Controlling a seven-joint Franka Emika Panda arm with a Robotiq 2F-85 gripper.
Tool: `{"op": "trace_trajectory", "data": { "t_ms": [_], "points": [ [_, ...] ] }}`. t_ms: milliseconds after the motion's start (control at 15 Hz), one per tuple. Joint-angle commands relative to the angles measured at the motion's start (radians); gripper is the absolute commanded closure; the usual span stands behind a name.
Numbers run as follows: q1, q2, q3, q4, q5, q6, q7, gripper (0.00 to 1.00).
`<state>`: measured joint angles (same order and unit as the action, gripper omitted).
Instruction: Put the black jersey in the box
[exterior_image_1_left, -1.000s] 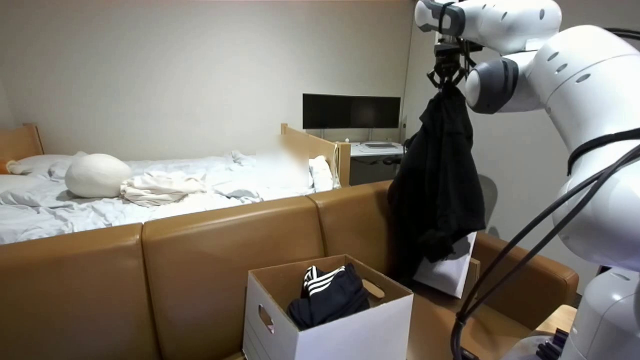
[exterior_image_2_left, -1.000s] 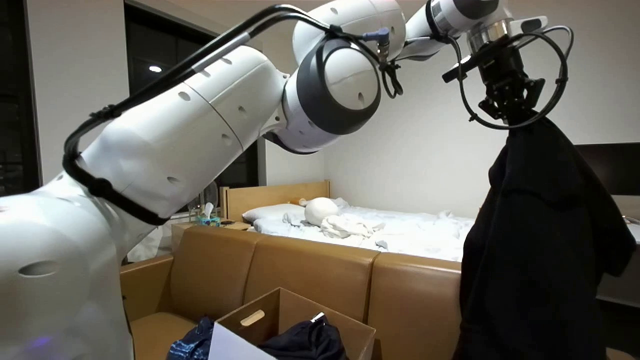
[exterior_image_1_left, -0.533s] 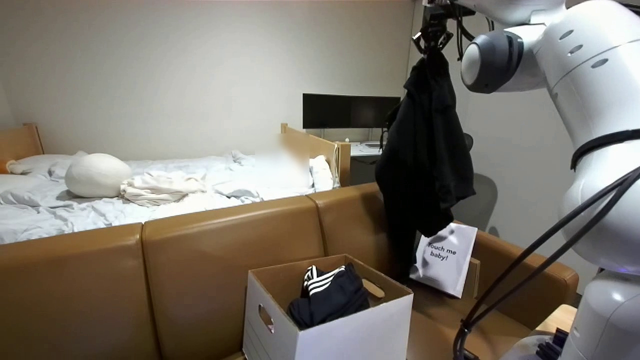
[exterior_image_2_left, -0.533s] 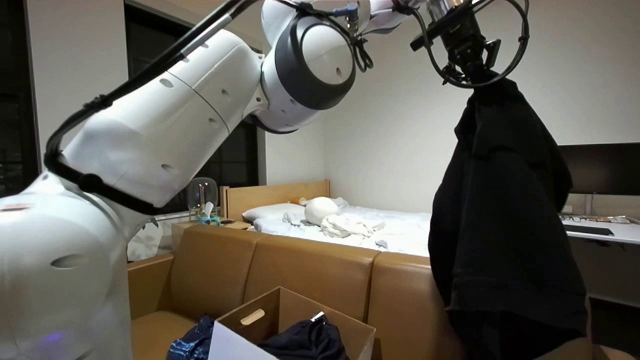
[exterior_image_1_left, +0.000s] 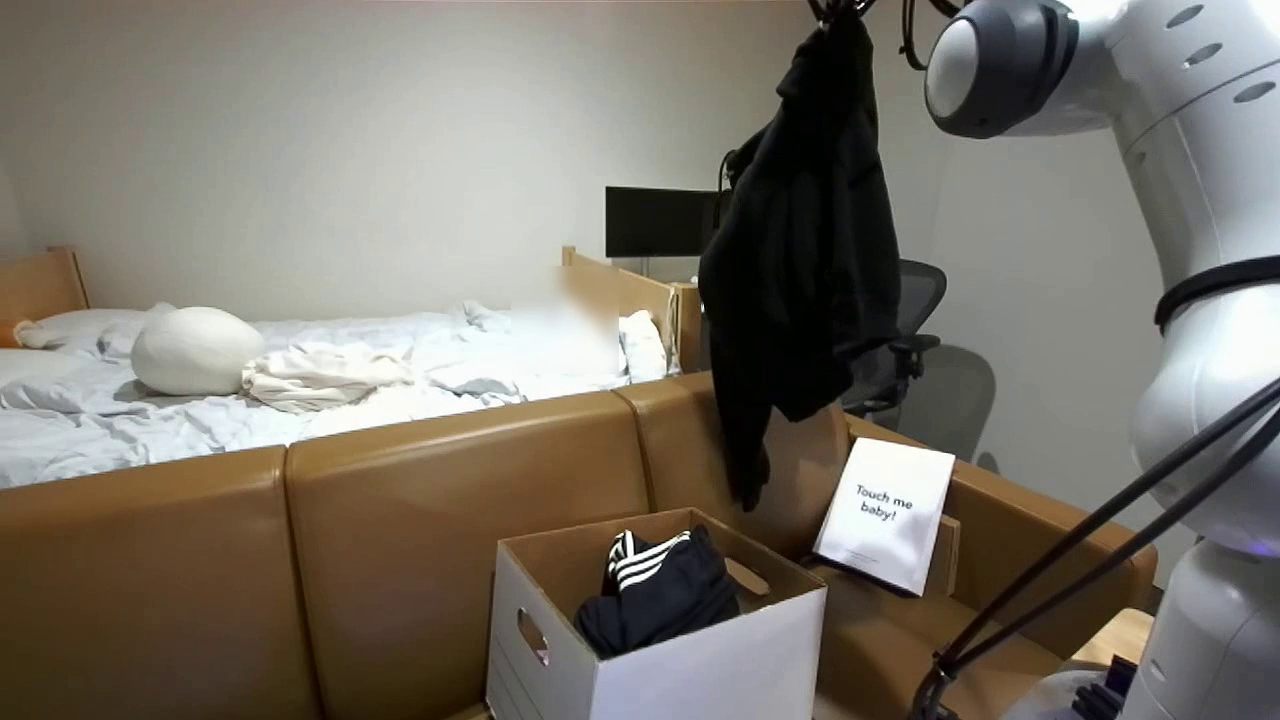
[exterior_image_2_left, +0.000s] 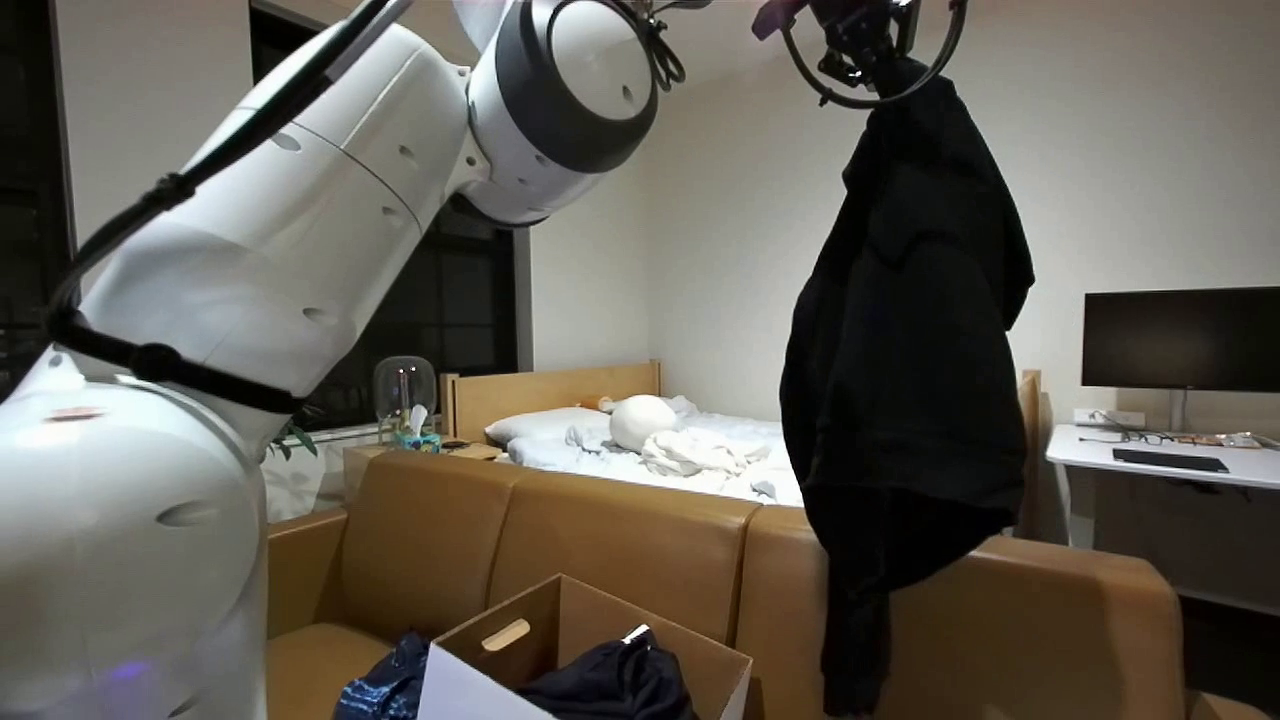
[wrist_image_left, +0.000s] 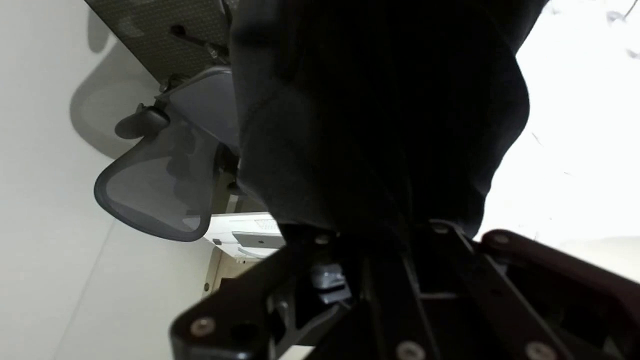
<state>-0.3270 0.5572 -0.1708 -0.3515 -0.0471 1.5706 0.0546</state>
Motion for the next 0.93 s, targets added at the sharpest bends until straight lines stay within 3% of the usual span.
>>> {"op": "trace_trajectory", "data": {
  "t_ms": [0,67,133,400,867],
  "points": [
    [0.002,-0.01,0.01,-0.028,-0.011,0.007,0.003,0.88],
    [0.001,0.001,0.01,-0.031,-0.011,0.008,0.003,0.88],
    [0.0,0.011,0.01,-0.031,-0.011,0.008,0.003,0.95],
    [0.092,-0.043,0.004,-0.002,-0.066,0.059,-0.07,0.96],
    [0.24,-0.19,0.008,0.011,-0.098,0.174,0.001,0.96]
  ]
}}
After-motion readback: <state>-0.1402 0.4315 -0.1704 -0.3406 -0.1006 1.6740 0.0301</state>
